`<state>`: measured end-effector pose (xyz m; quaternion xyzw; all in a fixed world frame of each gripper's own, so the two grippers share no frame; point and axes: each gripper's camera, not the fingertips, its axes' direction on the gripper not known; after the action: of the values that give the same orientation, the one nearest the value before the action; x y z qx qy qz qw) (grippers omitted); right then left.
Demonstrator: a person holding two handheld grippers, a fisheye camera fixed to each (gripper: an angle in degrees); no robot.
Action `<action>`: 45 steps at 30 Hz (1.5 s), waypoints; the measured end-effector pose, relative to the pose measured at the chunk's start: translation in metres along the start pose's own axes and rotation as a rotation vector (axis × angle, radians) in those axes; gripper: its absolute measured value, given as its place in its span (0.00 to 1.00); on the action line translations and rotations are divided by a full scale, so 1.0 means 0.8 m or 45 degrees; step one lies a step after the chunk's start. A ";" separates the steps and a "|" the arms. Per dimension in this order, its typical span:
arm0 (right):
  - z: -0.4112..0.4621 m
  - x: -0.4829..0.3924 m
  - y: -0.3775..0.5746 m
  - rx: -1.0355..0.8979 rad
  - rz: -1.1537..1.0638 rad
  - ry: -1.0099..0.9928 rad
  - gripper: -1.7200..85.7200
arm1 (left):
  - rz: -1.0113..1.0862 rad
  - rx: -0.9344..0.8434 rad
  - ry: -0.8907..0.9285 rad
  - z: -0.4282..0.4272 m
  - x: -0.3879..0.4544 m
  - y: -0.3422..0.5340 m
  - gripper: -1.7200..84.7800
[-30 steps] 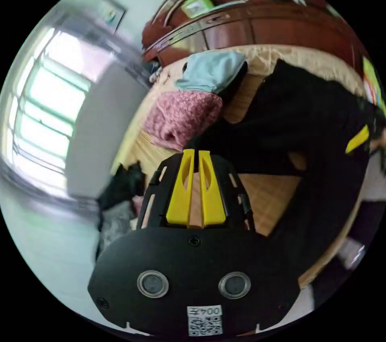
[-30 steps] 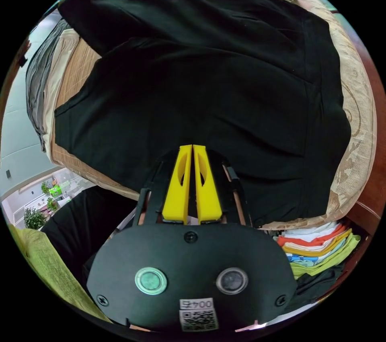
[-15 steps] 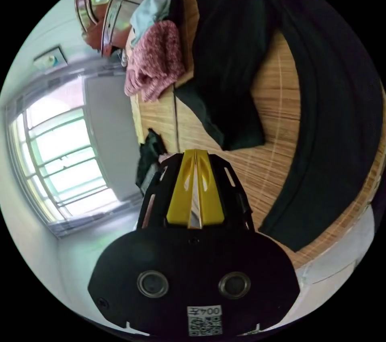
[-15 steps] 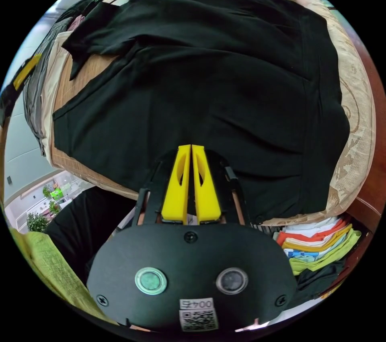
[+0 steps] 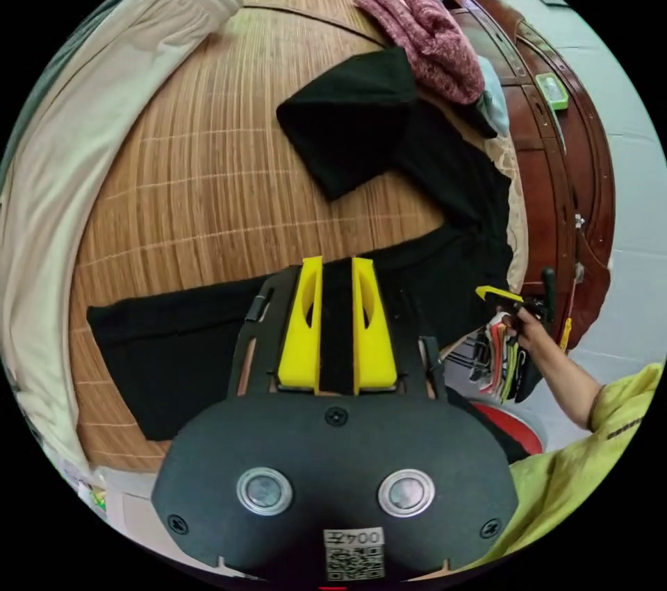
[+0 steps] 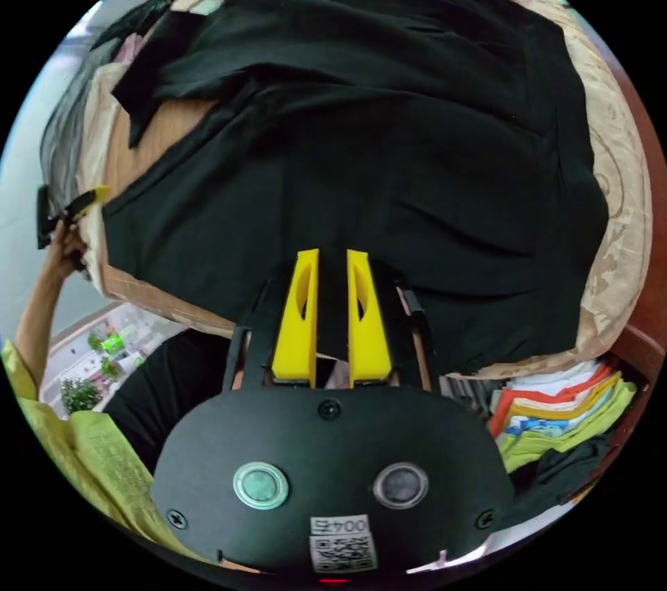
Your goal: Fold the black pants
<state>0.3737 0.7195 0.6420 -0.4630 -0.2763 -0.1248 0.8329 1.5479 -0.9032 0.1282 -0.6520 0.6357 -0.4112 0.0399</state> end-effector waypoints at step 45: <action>0.063 -0.042 -0.010 0.065 0.107 0.009 0.09 | 0.845 0.455 -1.473 -0.107 0.178 -0.142 0.04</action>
<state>0.3258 0.7558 0.6492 -0.4524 -0.2566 -0.0842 0.8500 1.5674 -0.9642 0.3188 -0.5209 0.6006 -0.0617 0.6034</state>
